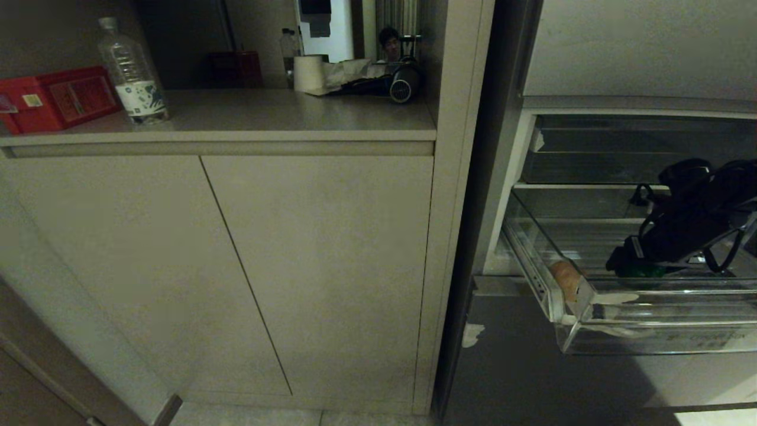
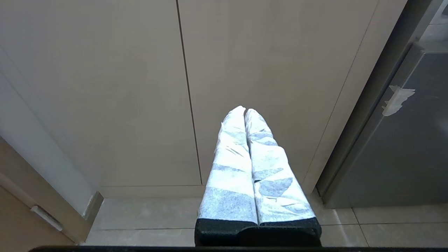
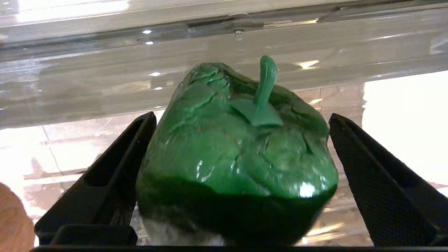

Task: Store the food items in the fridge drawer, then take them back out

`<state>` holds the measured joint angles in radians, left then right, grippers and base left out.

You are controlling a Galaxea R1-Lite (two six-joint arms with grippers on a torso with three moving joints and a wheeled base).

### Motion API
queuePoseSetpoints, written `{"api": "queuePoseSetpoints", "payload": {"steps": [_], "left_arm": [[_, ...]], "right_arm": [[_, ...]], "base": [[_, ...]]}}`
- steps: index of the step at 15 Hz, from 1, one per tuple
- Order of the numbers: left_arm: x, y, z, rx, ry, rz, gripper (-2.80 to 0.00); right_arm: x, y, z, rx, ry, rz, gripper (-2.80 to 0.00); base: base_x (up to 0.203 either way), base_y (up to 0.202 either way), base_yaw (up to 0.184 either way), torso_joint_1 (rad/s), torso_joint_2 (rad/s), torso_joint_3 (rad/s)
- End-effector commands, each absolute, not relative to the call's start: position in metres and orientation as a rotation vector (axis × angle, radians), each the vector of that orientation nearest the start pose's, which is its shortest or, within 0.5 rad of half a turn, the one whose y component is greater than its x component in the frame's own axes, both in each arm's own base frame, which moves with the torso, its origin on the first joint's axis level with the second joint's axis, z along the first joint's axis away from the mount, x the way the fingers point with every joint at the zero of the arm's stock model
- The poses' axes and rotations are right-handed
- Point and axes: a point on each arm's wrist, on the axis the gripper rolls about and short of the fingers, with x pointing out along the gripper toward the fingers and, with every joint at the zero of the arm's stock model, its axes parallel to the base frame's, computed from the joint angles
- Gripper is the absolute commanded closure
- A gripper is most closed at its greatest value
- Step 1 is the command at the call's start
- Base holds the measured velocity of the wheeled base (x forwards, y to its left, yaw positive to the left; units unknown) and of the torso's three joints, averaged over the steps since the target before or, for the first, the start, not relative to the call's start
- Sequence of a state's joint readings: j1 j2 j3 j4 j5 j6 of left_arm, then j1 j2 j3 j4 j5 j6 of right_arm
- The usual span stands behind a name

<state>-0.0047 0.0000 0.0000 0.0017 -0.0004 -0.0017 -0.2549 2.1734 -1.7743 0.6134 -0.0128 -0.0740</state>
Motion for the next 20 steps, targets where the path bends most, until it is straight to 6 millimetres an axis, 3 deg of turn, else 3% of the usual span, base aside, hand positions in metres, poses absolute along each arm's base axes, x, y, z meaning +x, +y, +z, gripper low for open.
{"api": "queuePoseSetpoints", "payload": {"steps": [1, 2, 3, 10, 15, 20], "left_arm": [[-0.023, 0.000, 0.075, -0.002, 0.003, -0.005, 0.00], [-0.023, 0.000, 0.075, -0.002, 0.003, -0.005, 0.00], [-0.023, 0.000, 0.075, -0.002, 0.003, -0.005, 0.00], [-0.023, 0.000, 0.075, -0.002, 0.003, -0.006, 0.00], [-0.023, 0.000, 0.075, -0.002, 0.003, -0.005, 0.00], [-0.023, 0.000, 0.075, -0.002, 0.003, -0.005, 0.00]], "right_arm": [[0.402, -0.105, 0.159, 0.056, 1.025, -0.205, -2.80], [0.402, -0.105, 0.159, 0.056, 1.025, -0.205, -2.80], [0.402, -0.105, 0.159, 0.056, 1.025, -0.206, 0.00], [0.400, -0.106, 0.170, 0.053, 0.993, -0.210, 0.00], [0.384, -0.106, 0.203, 0.039, 0.915, -0.224, 0.00], [0.351, -0.107, 0.238, 0.041, 0.845, -0.255, 0.00]], "base": [[0.000, 0.000, 0.000, 0.000, 0.00, 0.000], [0.000, 0.000, 0.000, 0.000, 0.00, 0.000], [0.000, 0.000, 0.000, 0.000, 0.00, 0.000], [0.000, 0.000, 0.000, 0.000, 0.00, 0.000], [0.000, 0.000, 0.000, 0.000, 0.00, 0.000], [0.000, 0.000, 0.000, 0.000, 0.00, 0.000]]}}
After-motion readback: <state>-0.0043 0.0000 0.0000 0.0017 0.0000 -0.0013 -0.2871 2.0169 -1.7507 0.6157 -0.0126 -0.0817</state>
